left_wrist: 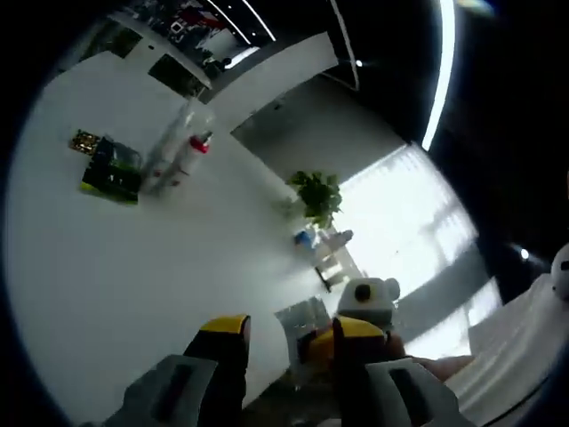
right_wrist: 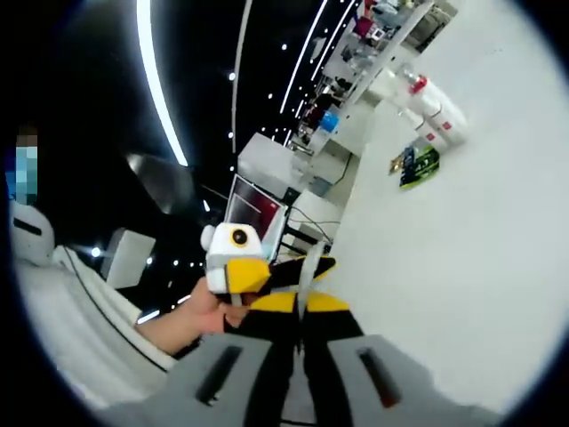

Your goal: Arrange the skincare products in the storage area until every visible bottle or jar stands upright without overlapping.

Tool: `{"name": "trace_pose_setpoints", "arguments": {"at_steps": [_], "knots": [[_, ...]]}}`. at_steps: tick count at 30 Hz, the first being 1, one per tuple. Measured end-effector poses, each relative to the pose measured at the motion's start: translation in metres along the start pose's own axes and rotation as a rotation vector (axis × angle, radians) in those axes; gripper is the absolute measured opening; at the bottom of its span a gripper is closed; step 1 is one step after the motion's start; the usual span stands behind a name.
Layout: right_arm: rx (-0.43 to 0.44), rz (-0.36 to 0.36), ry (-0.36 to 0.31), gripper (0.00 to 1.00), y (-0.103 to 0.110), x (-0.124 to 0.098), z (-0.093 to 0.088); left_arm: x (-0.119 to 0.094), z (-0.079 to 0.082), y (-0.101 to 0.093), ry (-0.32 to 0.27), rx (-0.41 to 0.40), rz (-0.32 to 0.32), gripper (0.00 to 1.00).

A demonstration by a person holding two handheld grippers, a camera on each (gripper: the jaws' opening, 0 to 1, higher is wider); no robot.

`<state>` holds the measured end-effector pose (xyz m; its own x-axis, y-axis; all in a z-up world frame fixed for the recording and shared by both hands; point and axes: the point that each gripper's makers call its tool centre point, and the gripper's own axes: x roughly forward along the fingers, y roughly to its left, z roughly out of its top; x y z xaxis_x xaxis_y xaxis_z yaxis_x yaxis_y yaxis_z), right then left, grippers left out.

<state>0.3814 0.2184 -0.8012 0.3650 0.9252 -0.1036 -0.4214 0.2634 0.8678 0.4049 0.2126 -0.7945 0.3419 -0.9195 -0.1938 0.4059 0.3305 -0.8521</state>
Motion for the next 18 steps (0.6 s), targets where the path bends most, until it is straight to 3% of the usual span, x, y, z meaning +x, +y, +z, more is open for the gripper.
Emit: {"name": "trace_pose_setpoints", "arguments": {"at_steps": [5,6,9,11,13,18], "knots": [[-0.005,0.036,0.032,0.02,0.008,0.006,-0.008,0.005,-0.005,-0.002,0.002,-0.016,-0.014,0.21],[0.0,0.039,0.025,0.02,0.009,0.005,-0.007,0.004,-0.004,0.004,-0.007,-0.019,0.007,0.18],[0.008,0.036,0.025,0.02,0.008,0.005,-0.008,0.001,0.0,0.002,-0.041,-0.052,-0.012,0.09],[0.023,0.033,0.026,0.04,0.008,0.005,-0.009,0.0,0.0,-0.003,-0.042,-0.011,-0.035,0.02],[0.029,0.03,0.025,0.04,0.007,0.005,-0.009,0.001,0.0,-0.002,-0.041,0.03,-0.009,0.01],[0.036,0.028,0.003,0.07,0.005,0.005,-0.006,-0.002,0.007,0.0,-0.069,-0.018,-0.02,0.01]]}}
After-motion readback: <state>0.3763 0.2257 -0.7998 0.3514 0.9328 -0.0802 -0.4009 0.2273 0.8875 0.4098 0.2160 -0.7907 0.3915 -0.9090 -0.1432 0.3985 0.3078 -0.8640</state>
